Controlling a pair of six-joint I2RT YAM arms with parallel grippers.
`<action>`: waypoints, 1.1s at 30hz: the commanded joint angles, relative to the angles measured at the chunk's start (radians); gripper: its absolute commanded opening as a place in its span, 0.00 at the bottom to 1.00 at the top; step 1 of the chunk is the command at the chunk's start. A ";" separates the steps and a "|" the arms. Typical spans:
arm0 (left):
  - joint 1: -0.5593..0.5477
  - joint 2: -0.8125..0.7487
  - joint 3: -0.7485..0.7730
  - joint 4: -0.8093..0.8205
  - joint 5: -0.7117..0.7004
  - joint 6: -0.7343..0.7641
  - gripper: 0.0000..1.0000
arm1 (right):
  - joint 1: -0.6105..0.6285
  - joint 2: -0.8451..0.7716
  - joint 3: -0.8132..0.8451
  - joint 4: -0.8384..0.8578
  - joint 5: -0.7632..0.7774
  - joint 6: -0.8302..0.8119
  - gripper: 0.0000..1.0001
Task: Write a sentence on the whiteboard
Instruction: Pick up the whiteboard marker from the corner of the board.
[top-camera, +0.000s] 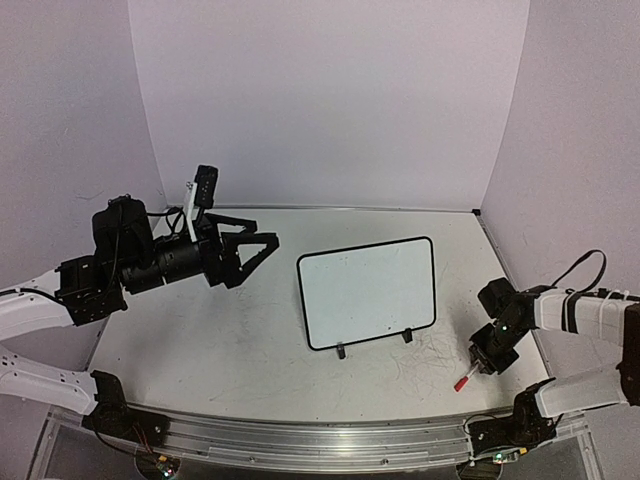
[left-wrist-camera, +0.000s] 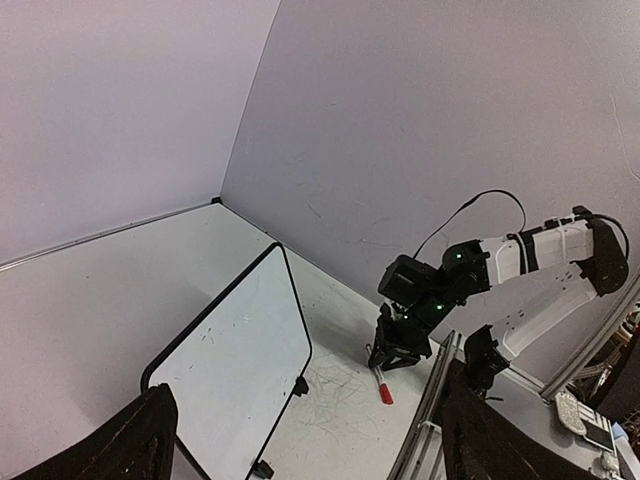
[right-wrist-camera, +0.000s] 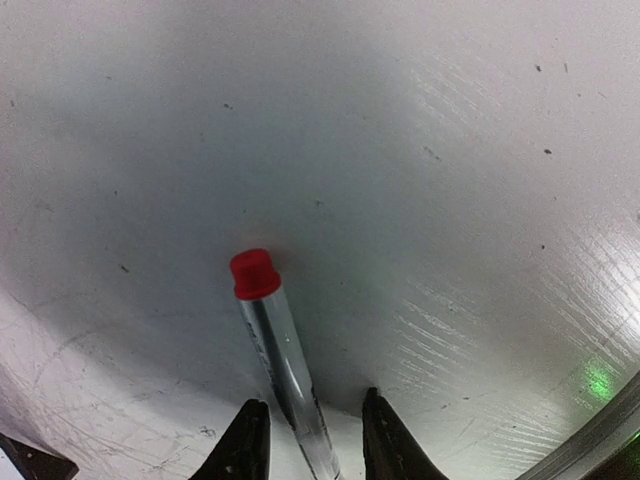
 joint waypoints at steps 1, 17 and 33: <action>0.003 -0.010 0.060 -0.014 -0.037 -0.043 0.93 | -0.005 0.015 0.008 0.057 0.019 -0.029 0.28; 0.003 0.026 0.117 -0.153 -0.254 -0.306 0.96 | -0.005 -0.117 0.105 0.123 0.027 -0.322 0.00; -0.011 0.361 0.229 0.153 0.037 -0.530 0.95 | -0.003 -0.570 0.011 0.947 -0.632 -0.670 0.00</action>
